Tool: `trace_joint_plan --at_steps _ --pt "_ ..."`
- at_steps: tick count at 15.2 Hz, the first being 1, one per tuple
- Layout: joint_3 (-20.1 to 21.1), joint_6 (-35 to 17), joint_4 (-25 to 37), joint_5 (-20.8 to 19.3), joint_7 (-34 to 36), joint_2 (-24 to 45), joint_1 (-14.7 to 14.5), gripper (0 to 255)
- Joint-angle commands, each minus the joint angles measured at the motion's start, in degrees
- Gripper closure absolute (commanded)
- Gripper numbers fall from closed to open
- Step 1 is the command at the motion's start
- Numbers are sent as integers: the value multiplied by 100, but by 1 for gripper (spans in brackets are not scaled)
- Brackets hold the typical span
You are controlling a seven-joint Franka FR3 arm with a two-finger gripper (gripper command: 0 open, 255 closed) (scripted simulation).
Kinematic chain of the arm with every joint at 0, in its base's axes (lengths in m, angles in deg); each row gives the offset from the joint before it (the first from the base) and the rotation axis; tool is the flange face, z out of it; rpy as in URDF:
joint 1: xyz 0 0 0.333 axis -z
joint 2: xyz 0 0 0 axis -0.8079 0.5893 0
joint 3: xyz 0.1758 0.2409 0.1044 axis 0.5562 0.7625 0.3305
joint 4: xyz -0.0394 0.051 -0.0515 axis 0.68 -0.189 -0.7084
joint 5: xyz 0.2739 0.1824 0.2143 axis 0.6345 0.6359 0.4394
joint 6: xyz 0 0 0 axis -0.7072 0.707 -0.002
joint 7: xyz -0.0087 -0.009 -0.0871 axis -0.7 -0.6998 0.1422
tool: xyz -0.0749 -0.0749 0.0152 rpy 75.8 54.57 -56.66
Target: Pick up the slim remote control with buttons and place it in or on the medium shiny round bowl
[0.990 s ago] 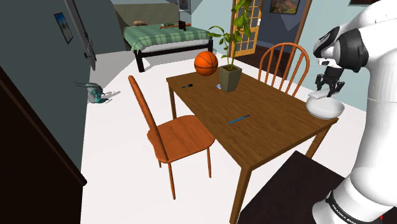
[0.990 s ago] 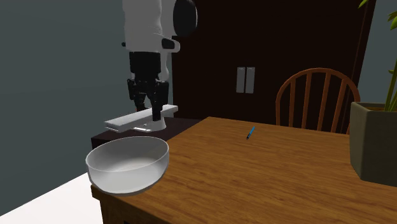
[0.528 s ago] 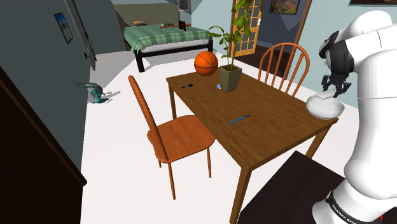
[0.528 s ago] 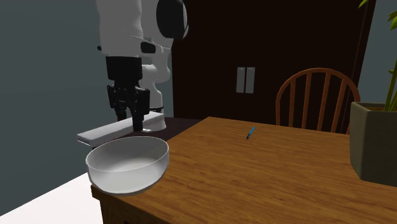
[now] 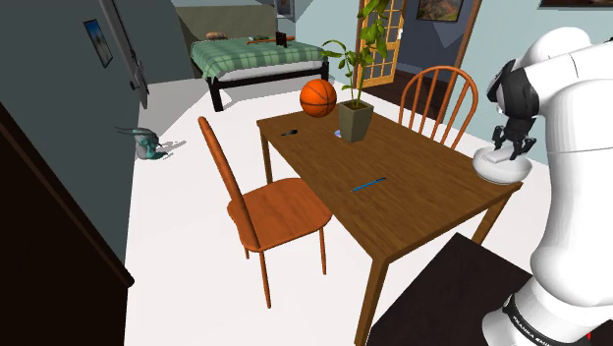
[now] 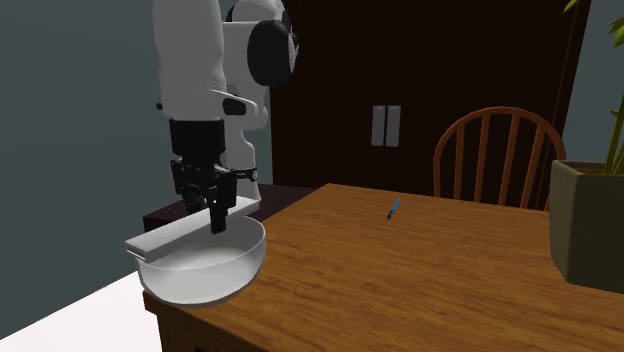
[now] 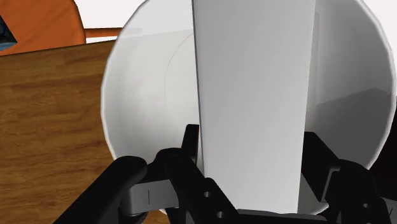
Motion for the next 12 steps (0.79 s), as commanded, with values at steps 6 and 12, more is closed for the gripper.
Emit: trace_joint_plan --at_steps 6,12 --pt "90 -187 -81 115 -68 129 56 255" --pt "86 -186 -84 115 -72 127 56 0"
